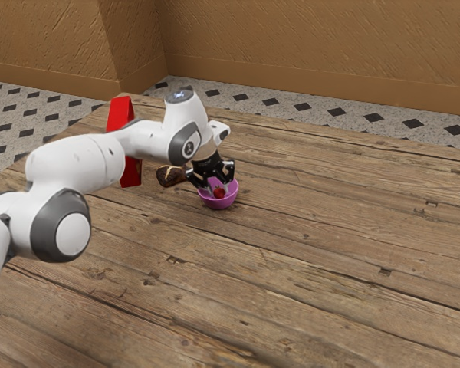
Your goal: Take strawberry from the bowl
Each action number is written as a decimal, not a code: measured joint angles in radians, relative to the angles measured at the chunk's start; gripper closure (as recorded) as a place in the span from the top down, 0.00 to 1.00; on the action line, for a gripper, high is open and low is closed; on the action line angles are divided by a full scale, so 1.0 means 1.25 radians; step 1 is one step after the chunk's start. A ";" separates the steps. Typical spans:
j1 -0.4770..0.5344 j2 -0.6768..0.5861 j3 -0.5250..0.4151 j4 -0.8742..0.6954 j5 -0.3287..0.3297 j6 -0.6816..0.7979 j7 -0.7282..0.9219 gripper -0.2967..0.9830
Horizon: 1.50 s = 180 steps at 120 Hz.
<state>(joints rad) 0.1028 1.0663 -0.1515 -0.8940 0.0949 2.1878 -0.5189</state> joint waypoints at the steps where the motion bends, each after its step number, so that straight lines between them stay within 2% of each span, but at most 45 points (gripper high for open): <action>1: 0.000 0.001 0.000 0.000 0.000 0.001 0.000 0.41; 50: 0.000 0.025 0.001 0.012 0.009 0.044 0.017 0.38; 88: 0.000 0.025 0.001 0.010 0.024 0.053 0.016 0.25; 114: -0.001 -0.006 0.000 0.002 0.047 0.030 0.005 0.21; 128: -0.006 -0.059 -0.004 -0.035 0.054 0.010 -0.001 0.19; 148: -0.045 -0.126 -0.014 -0.079 0.051 -0.005 -0.004 0.20; 180: -0.114 -0.119 -0.039 -0.071 0.051 -0.006 -0.007 0.19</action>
<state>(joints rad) -0.0395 0.9180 -0.2000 -0.9832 0.1587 2.1797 -0.5282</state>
